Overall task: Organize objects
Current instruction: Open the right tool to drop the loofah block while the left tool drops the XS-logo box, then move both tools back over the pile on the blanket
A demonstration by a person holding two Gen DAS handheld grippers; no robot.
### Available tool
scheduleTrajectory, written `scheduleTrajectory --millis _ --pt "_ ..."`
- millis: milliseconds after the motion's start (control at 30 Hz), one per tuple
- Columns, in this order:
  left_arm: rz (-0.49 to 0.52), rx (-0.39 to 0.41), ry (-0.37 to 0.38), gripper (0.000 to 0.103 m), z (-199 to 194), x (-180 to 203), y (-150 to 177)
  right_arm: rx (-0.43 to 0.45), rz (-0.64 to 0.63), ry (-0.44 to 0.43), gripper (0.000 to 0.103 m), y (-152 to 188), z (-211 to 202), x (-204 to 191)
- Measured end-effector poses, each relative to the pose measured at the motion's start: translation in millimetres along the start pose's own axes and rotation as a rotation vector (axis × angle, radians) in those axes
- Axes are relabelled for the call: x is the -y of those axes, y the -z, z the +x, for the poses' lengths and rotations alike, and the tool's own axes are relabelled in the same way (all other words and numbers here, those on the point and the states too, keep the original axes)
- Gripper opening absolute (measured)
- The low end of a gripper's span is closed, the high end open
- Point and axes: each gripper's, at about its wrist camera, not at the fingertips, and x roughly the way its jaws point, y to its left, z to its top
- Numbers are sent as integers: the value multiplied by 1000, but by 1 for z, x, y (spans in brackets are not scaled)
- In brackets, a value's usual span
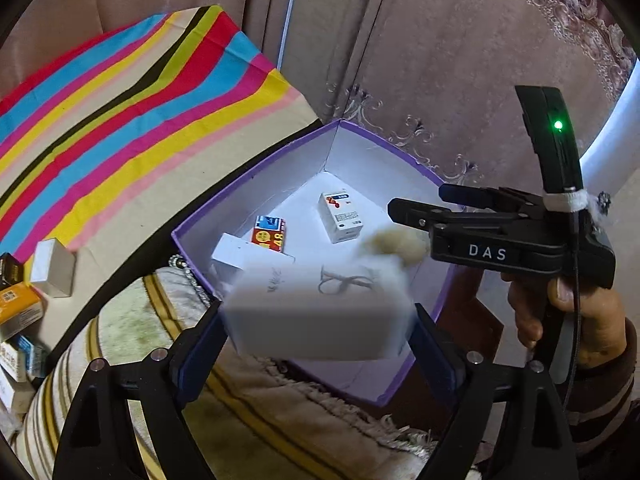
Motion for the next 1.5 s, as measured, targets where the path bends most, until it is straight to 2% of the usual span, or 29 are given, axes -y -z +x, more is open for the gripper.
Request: scheduleTrajectory --millis 167,400,600,733,867,1067,1500 --pt "-29 18 -8 91 -6 -7 2 8 -7 9 86 -2 -3 0" --pt "-71 109 -45 91 -28 -27 7 7 -21 12 87 -4 -2 -7" --pt "-106 155 -75 91 -46 -44 15 39 -44 65 93 -7 -7 -18" --pt "-173 150 -98 91 -55 -65 28 75 -57 104 96 -10 -14 -28" --pt "-248 152 -110 91 -64 -87 45 107 -75 108 98 -12 -18 -40" --pt "-323 188 -182 91 -91 -115 72 100 -171 110 98 -11 -14 -71" --pt "-586 258 -310 91 -151 -193 145 67 -321 -48 98 -9 -9 -150"
